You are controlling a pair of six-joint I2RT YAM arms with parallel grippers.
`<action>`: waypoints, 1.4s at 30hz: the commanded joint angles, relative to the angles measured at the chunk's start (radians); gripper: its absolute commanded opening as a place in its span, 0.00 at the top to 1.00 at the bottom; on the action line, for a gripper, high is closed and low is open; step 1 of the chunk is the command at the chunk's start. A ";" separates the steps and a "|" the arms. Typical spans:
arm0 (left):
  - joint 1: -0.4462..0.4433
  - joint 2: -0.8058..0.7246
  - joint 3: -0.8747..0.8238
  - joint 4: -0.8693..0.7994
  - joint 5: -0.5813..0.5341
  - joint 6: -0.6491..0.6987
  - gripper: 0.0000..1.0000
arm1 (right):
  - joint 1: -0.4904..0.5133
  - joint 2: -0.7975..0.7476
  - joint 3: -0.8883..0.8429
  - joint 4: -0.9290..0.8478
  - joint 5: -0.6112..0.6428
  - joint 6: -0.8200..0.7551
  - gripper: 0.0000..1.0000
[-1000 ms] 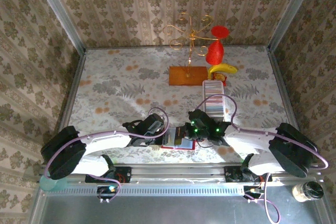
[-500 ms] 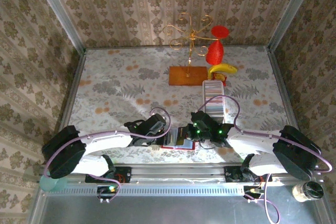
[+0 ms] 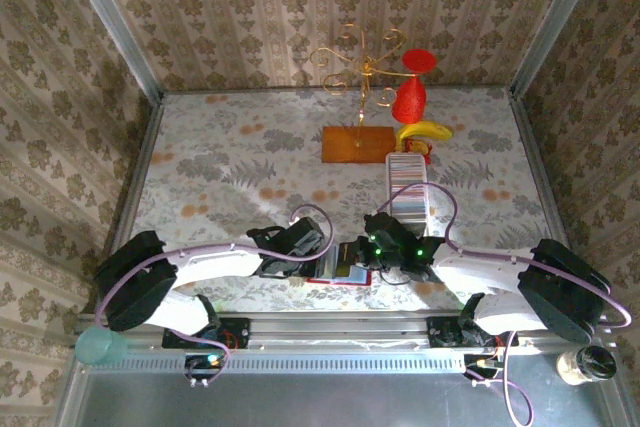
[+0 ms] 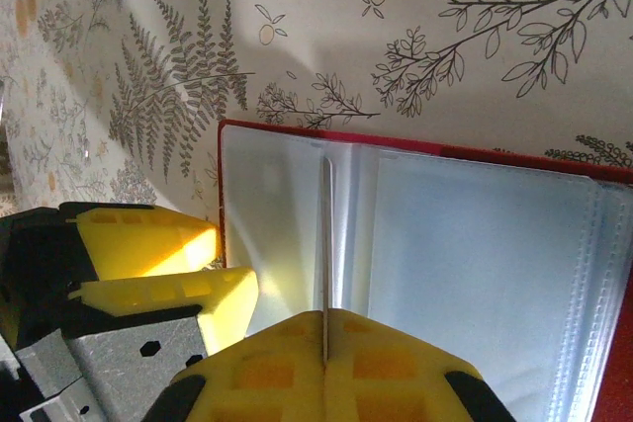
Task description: Put the credit cards into the card holder
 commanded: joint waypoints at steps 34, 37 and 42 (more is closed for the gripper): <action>-0.021 0.026 0.004 -0.010 0.001 0.000 0.68 | 0.012 0.071 -0.052 0.148 0.019 0.090 1.00; -0.021 0.024 0.000 -0.007 0.000 -0.002 0.68 | 0.015 0.078 -0.065 0.182 0.017 0.113 1.00; -0.022 0.023 -0.001 -0.005 -0.001 -0.003 0.68 | 0.018 0.075 -0.065 0.169 0.017 0.124 1.00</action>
